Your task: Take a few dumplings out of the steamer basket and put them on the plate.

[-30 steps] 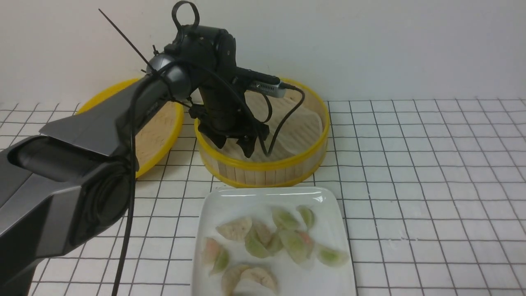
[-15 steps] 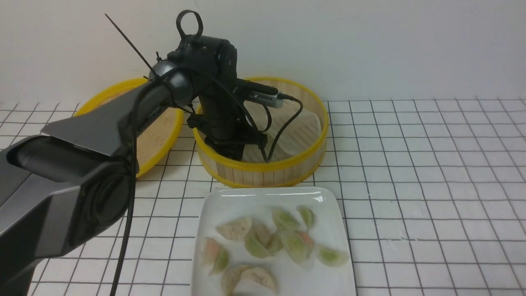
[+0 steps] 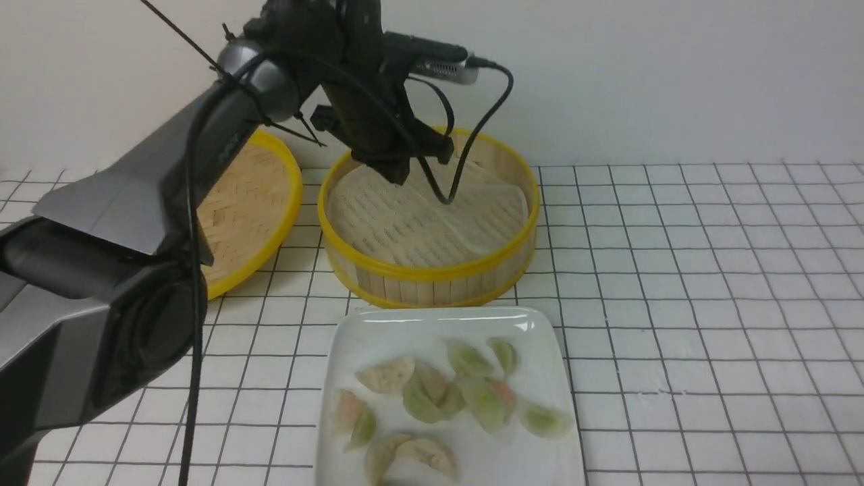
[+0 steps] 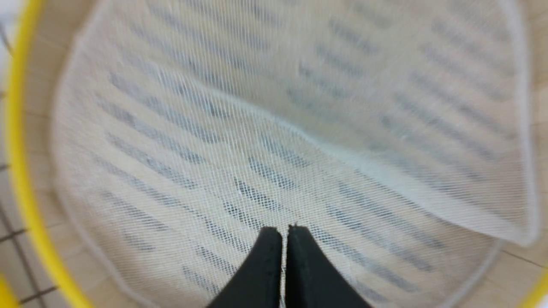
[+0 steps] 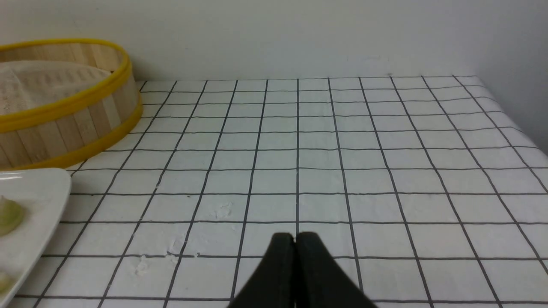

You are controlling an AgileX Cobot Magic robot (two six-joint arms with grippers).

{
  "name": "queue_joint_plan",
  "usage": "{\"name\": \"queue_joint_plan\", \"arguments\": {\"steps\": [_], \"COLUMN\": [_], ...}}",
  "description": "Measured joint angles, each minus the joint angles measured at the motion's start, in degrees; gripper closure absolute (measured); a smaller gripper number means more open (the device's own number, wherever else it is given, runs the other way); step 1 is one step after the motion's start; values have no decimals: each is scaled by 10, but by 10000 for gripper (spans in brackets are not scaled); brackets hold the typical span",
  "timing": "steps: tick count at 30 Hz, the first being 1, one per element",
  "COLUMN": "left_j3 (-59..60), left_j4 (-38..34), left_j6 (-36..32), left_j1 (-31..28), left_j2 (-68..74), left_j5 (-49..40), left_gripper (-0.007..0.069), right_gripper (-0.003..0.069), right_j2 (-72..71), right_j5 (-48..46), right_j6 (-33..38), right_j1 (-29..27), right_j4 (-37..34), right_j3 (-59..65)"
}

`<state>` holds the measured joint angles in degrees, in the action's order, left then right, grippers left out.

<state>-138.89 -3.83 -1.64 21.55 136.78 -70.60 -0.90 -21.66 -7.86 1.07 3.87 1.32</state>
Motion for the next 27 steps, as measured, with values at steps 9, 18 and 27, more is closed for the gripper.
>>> {"name": "queue_joint_plan", "arguments": {"steps": [9,18,27], "left_j3": [195,488,800], "left_j4": [-10,-9,-47], "left_j6": [-2,0,22], "left_j1": [0,19,55], "left_j2": [-125,-459,-734], "left_j5": [0,46,319], "left_gripper": [631,631,631], "right_gripper": [673,673,673], "right_j2": [0,0,0], "right_j5": [0,0,0], "right_j6": [0,0,0], "right_j1": [0,0,0], "right_j4": [0,0,0], "right_j3": [0,0,0]}}
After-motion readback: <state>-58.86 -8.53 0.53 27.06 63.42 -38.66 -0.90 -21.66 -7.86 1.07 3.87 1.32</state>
